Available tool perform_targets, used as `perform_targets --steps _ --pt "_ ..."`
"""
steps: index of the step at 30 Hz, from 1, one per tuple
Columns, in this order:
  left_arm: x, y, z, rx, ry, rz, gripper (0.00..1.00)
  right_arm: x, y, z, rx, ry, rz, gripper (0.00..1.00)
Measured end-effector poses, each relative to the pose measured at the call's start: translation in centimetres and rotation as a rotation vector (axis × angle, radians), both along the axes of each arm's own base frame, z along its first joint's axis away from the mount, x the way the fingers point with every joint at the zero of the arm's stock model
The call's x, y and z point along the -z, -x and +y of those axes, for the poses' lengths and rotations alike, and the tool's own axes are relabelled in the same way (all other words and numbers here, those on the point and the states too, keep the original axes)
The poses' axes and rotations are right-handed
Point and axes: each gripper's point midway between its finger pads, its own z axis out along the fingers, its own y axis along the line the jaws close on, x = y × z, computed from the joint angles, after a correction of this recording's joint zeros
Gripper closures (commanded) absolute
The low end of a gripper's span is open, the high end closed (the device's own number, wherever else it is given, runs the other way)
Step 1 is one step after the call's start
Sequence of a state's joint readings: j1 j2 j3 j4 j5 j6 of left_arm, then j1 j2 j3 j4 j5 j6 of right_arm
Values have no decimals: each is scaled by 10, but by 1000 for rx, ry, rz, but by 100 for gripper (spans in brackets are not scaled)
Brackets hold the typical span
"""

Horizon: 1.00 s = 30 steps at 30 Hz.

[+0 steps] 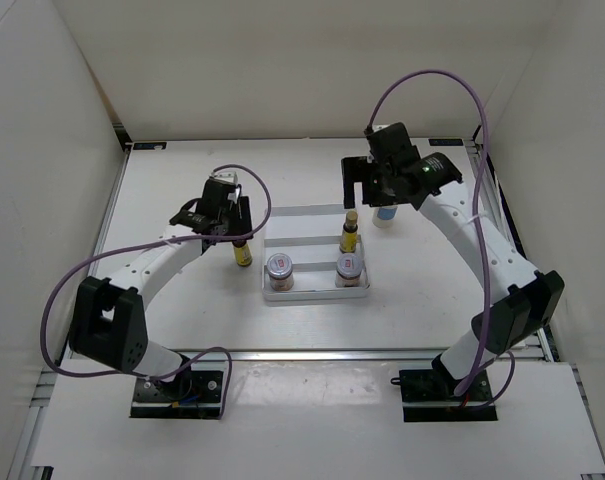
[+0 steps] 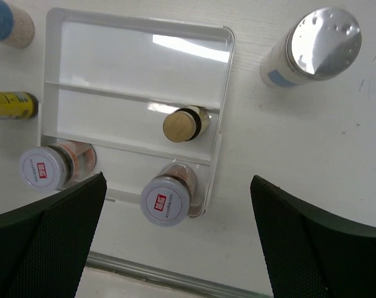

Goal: Organize the condiment bottles

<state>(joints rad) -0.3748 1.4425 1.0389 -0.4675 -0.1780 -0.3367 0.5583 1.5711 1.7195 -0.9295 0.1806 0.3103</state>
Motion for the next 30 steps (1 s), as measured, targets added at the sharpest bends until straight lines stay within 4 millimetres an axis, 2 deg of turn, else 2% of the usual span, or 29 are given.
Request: perform_targets --steps 1,4,7,10,12,16,18,19,22,27,30 --pt "2 0 -1 1 1 7 40 4 2 -2 1 8 12 0" --pt "3 0 -2 3 5 11 59 16 8 -6 3 31 44 0" --pt "-2 -3 -3 9 8 2 72 20 12 -11 11 46 51 0" --pt "-17 -6 -7 14 13 -9 76 17 16 -16 20 51 38 0" --pt "-39 -12 -16 27 24 -43 77 10 18 -20 28 49 17 0" --pt "-96 -26 -50 91 82 -166 78 -2 25 -29 42 43 -17 0" --pt "-116 -28 -68 130 118 -207 78 -6 28 -34 50 39 -28 0" --pt "-119 -28 -77 150 131 -213 79 -7 29 -36 55 39 -30 0" --pt "-106 -28 -98 193 136 -182 79 -9 28 -42 71 42 -34 0" --pt "-38 -29 -117 220 79 -24 81 -8 26 -51 97 49 -29 0" --pt "-13 -24 -116 220 52 45 81 -10 27 -55 104 49 -33 0"
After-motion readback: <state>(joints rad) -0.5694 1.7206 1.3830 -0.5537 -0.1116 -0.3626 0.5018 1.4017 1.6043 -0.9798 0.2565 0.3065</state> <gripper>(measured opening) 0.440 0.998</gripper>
